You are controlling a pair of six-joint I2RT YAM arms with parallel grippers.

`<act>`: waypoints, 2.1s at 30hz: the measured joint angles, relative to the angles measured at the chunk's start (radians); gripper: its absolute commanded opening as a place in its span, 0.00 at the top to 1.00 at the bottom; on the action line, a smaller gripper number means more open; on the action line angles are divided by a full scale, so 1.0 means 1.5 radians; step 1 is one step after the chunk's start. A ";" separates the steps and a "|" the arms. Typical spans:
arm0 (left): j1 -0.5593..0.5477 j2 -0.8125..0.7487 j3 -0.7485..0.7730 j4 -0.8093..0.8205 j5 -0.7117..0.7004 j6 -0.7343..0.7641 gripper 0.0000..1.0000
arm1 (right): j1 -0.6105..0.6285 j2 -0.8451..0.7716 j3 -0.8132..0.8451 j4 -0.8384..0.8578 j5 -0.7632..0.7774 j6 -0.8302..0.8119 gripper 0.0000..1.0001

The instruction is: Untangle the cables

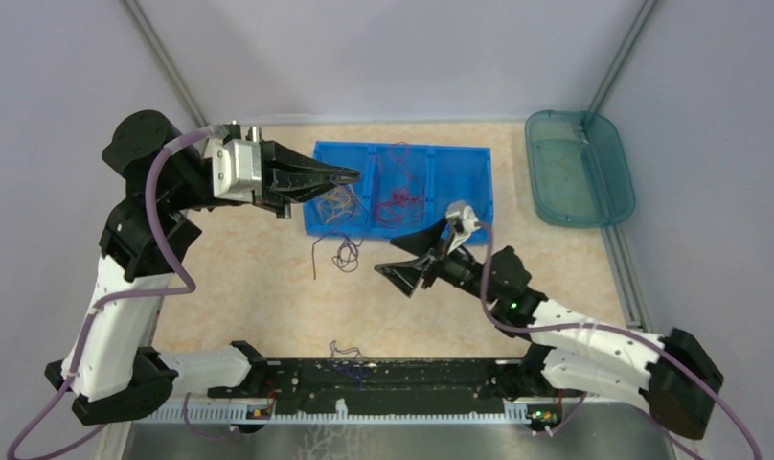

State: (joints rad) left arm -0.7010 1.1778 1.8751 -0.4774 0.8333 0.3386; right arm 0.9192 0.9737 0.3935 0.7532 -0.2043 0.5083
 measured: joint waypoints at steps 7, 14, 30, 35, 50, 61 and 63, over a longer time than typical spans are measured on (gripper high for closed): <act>0.000 -0.002 -0.037 -0.016 0.012 0.002 0.99 | -0.030 -0.090 0.187 -0.073 -0.056 -0.045 0.10; 0.000 -0.003 -0.051 -0.016 0.022 0.002 0.99 | -0.030 -0.028 0.270 -0.071 -0.128 -0.041 0.13; 0.000 -0.003 -0.065 -0.016 0.024 0.004 0.99 | -0.030 0.190 0.319 0.108 -0.297 0.162 0.49; 0.000 -0.003 -0.065 -0.014 0.024 0.004 0.99 | -0.030 0.216 0.318 0.165 -0.304 0.212 0.54; 0.000 0.000 -0.056 -0.012 0.024 0.004 0.99 | -0.030 0.277 0.238 0.358 -0.291 0.345 0.68; 0.000 0.014 -0.013 -0.011 0.023 0.007 0.99 | -0.025 0.303 0.185 0.363 -0.286 0.345 0.70; 0.000 0.018 -0.002 -0.011 0.023 0.010 1.00 | -0.022 0.315 0.174 0.362 -0.283 0.344 0.71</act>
State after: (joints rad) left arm -0.7010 1.2049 1.8717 -0.4942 0.8673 0.3531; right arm 0.8856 1.4460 0.6544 1.2968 -0.6292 1.0248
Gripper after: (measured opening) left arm 0.012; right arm 0.300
